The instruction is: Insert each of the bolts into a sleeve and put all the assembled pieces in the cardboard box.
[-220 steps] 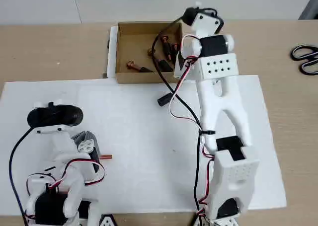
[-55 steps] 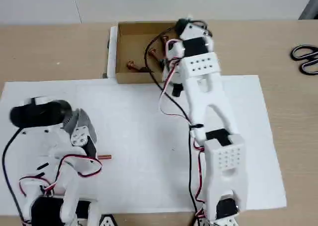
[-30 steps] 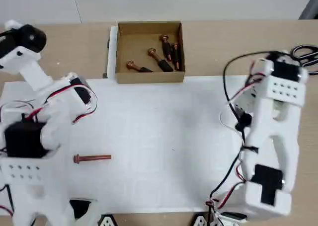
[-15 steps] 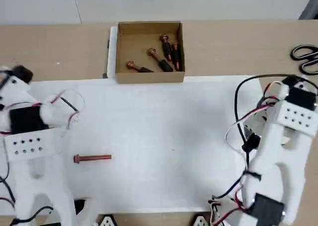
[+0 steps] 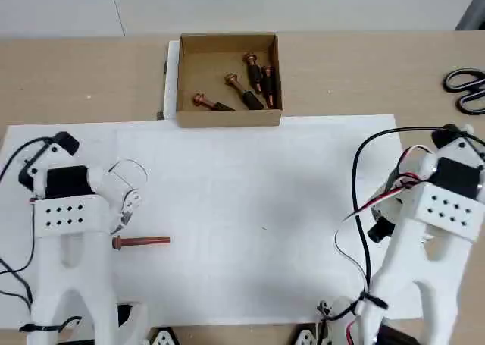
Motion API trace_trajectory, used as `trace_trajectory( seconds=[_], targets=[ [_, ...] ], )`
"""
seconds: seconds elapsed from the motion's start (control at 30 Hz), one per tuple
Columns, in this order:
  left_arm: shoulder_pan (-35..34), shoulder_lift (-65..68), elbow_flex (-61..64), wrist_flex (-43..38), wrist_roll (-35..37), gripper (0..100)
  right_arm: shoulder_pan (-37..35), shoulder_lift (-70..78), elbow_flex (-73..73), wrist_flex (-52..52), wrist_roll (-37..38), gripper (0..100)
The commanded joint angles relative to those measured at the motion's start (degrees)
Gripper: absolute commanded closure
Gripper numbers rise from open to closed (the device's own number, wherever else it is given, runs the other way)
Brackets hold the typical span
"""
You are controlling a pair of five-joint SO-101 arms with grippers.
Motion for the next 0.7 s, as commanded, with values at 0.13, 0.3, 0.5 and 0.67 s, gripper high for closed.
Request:
trace_trajectory(
  seconds=[0.13, 0.3, 0.5, 0.67],
  targets=[
    [0.18, 0.09, 9.36, -7.21, -3.43, 99, 0.57, -3.12, -0.26, -0.48, 0.09, 99.6],
    [0.18, 0.09, 11.12, -9.67, -3.52, 98, 0.57, -3.12, -0.26, -0.48, 0.09, 99.6],
    [0.26, 0.09, 11.38, -10.02, -3.6, 84, 0.57, -3.12, -0.26, -0.48, 0.09, 99.6],
    [0.26, 5.19, 11.3, -10.02, -3.6, 84, 0.57, -3.12, -0.26, -0.48, 0.09, 99.6]
  ],
)
